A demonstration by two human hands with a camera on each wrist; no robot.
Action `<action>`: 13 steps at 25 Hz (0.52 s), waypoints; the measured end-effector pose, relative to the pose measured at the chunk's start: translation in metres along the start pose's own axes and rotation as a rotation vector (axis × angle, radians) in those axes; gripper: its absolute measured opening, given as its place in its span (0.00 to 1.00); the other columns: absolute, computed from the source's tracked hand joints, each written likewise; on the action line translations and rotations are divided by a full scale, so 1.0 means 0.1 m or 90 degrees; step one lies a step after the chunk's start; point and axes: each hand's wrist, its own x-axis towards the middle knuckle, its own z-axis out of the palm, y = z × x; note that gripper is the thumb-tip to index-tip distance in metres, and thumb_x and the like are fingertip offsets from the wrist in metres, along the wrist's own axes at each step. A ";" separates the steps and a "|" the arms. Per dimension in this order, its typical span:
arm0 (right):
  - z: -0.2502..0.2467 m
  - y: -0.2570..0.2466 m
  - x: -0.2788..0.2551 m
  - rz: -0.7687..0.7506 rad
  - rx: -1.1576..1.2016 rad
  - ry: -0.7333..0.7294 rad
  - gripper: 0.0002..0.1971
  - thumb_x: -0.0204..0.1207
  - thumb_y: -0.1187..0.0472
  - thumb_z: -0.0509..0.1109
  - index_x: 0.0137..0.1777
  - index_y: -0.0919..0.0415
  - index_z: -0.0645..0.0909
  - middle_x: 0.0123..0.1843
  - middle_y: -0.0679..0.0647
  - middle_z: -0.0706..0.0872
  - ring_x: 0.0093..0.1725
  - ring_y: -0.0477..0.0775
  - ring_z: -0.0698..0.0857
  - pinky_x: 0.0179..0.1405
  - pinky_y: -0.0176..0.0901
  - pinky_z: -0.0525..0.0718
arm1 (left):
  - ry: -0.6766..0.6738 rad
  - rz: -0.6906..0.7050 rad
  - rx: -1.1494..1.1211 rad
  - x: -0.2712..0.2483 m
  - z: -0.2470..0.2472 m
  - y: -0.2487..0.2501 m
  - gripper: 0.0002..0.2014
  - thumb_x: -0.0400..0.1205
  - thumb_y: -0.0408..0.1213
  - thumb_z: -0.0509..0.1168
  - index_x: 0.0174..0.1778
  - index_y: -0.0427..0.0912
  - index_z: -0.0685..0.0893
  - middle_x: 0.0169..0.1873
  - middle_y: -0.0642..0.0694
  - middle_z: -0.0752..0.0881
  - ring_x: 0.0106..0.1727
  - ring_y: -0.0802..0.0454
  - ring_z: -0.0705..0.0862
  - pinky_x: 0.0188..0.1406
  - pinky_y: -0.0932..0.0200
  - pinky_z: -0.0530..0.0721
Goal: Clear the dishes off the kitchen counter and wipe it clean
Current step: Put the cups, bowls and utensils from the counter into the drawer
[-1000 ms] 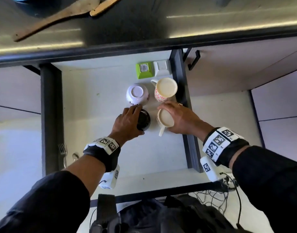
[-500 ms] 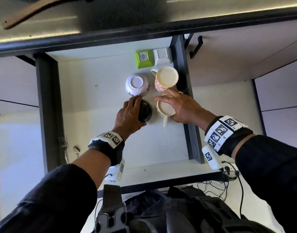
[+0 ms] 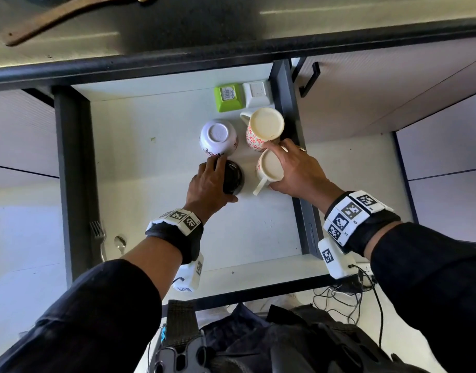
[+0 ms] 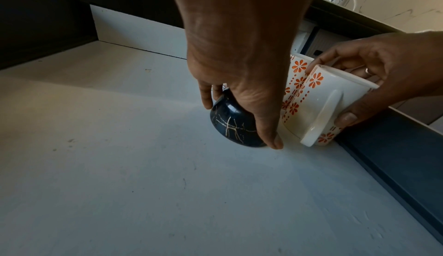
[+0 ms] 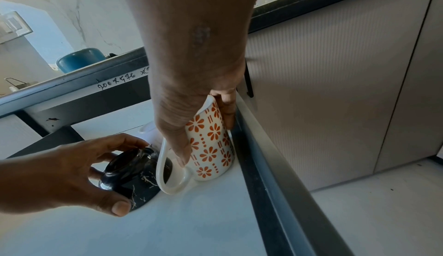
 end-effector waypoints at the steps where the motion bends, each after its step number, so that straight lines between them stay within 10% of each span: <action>1: 0.00 -0.01 -0.01 0.006 0.000 0.005 0.50 0.58 0.50 0.85 0.80 0.49 0.64 0.71 0.55 0.72 0.67 0.62 0.78 0.50 0.54 0.84 | -0.002 -0.001 -0.009 -0.01 -0.01 0.00 0.58 0.61 0.51 0.84 0.83 0.45 0.59 0.78 0.46 0.67 0.74 0.41 0.70 0.60 0.43 0.80; 6: -0.10 -0.16 -0.08 0.000 -0.015 0.076 0.53 0.50 0.46 0.88 0.77 0.53 0.68 0.71 0.55 0.73 0.78 0.61 0.65 0.63 0.56 0.80 | 0.051 0.014 -0.047 -0.16 -0.23 -0.07 0.51 0.61 0.54 0.83 0.78 0.48 0.67 0.74 0.49 0.73 0.72 0.44 0.75 0.56 0.47 0.81; 13: -0.71 -0.48 0.23 -0.124 0.088 0.195 0.30 0.53 0.51 0.87 0.57 0.56 0.85 0.62 0.55 0.80 0.67 0.59 0.75 0.61 0.53 0.81 | 0.210 0.067 0.057 -0.24 -1.03 -0.31 0.22 0.78 0.61 0.68 0.59 0.49 0.83 0.56 0.52 0.84 0.57 0.47 0.84 0.42 0.54 0.79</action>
